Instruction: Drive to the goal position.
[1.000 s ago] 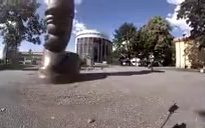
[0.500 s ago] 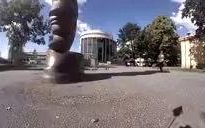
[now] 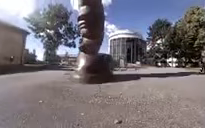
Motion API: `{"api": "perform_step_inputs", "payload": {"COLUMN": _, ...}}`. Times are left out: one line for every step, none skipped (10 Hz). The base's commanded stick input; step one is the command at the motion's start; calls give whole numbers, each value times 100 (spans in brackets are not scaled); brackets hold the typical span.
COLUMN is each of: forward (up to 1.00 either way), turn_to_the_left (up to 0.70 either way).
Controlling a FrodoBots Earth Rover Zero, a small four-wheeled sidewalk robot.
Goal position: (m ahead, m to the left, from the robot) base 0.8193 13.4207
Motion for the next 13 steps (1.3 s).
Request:
{"api": "perform_step_inputs", "payload": {"forward": 0, "turn_to_the_left": 100}}
{"api": "perform_step_inputs", "payload": {"forward": 0, "turn_to_the_left": 100}}
{"api": "perform_step_inputs", "payload": {"forward": 0, "turn_to_the_left": 100}}
{"api": "perform_step_inputs", "payload": {"forward": 0, "turn_to_the_left": 66}}
{"api": "perform_step_inputs", "payload": {"forward": 0, "turn_to_the_left": 0}}
{"api": "perform_step_inputs", "payload": {"forward": 0, "turn_to_the_left": 0}}
{"api": "perform_step_inputs", "payload": {"forward": 0, "turn_to_the_left": 0}}
{"api": "perform_step_inputs", "payload": {"forward": 0, "turn_to_the_left": 0}}
{"api": "perform_step_inputs", "payload": {"forward": 0, "turn_to_the_left": 0}}
{"api": "perform_step_inputs", "payload": {"forward": 0, "turn_to_the_left": 0}}
{"api": "perform_step_inputs", "payload": {"forward": 0, "turn_to_the_left": 0}}
{"api": "perform_step_inputs", "payload": {"forward": 0, "turn_to_the_left": 0}}
{"api": "perform_step_inputs", "payload": {"forward": 0, "turn_to_the_left": 0}}
